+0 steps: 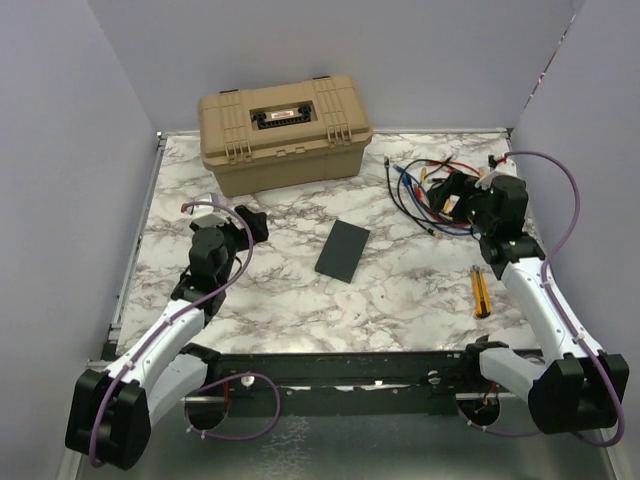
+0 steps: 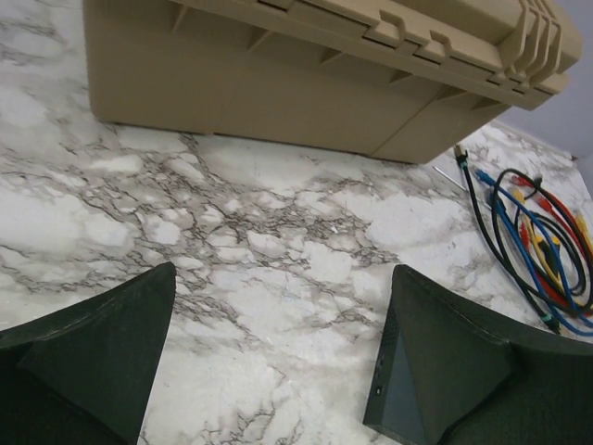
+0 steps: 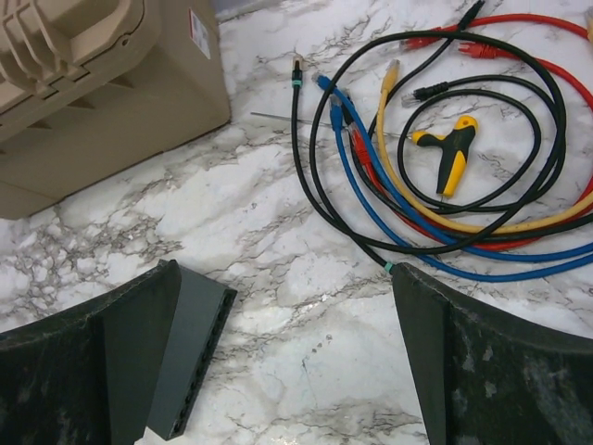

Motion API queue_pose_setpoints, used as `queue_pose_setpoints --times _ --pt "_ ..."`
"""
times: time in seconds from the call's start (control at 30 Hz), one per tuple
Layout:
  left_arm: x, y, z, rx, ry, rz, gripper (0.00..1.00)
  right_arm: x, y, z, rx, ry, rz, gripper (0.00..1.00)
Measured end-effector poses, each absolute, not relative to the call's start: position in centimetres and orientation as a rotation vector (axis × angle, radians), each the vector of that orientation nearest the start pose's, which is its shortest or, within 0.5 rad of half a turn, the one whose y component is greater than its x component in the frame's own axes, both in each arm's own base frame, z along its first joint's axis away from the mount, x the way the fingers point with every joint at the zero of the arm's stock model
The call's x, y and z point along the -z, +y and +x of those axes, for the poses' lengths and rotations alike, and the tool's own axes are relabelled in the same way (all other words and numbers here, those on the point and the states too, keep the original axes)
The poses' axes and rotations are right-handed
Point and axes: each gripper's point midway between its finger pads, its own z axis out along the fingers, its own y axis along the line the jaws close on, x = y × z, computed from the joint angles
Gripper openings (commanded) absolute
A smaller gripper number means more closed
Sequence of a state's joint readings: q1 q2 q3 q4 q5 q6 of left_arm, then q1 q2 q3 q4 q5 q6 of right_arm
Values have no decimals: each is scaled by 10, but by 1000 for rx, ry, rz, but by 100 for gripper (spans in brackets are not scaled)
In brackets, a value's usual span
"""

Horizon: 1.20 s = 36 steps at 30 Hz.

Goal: Pull the plug from the switch port
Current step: Reset both arms

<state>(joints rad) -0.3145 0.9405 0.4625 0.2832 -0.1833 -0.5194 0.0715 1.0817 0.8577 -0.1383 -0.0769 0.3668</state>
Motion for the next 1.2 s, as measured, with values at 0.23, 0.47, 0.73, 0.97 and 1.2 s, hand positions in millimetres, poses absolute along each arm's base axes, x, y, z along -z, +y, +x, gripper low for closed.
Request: queue_pose_setpoints --times 0.23,0.47,0.73,0.97,1.2 --pt "-182 -77 328 365 1659 -327 99 -215 56 353 -388 1847 210 100" --pt "-165 -67 335 232 1697 -265 99 -205 44 351 -307 1786 194 100" --pt "-130 -34 351 62 1774 -257 99 -171 9 349 -102 1761 268 100" --pt "-86 6 370 -66 1853 -279 99 -131 -11 351 63 1773 239 100" --pt "-53 8 384 -104 1887 -191 99 -106 -20 357 121 1767 243 100"
